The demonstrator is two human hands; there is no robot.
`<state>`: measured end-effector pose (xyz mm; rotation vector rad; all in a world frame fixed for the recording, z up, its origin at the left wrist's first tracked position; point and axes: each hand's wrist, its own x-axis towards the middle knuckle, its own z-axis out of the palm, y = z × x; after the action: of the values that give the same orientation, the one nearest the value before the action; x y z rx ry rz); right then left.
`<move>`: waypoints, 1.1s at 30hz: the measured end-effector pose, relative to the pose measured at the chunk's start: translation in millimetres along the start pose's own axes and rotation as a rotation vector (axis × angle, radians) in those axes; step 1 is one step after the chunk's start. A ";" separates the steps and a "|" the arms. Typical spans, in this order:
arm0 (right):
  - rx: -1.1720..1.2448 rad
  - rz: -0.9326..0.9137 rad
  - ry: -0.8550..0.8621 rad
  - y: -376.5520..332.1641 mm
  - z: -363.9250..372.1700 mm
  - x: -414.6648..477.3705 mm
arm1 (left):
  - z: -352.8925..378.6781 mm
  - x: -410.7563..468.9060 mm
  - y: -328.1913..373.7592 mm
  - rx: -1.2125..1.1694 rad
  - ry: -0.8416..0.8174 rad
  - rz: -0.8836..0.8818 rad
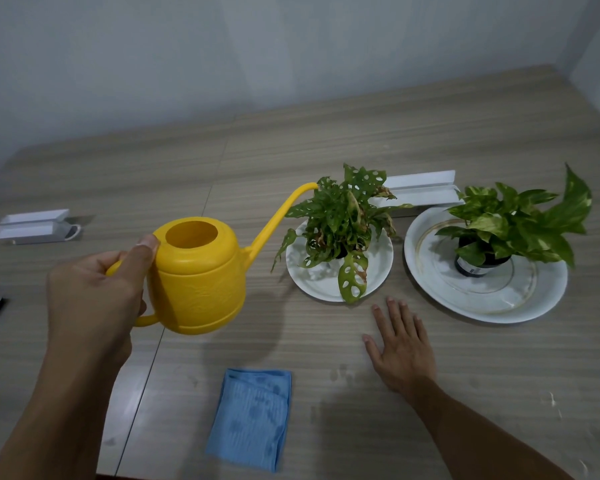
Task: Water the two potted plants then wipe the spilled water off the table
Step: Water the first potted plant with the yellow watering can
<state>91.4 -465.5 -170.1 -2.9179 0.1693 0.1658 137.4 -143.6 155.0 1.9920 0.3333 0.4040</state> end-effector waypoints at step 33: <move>0.000 0.005 -0.016 -2.4 -3.3 -1.6 | -9.4 6.2 2.4 0.094 -0.004 0.026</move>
<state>90.5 -463.7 -166.2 -2.9157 0.1740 0.1895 139.2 -134.5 161.9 2.0903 0.3286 0.4072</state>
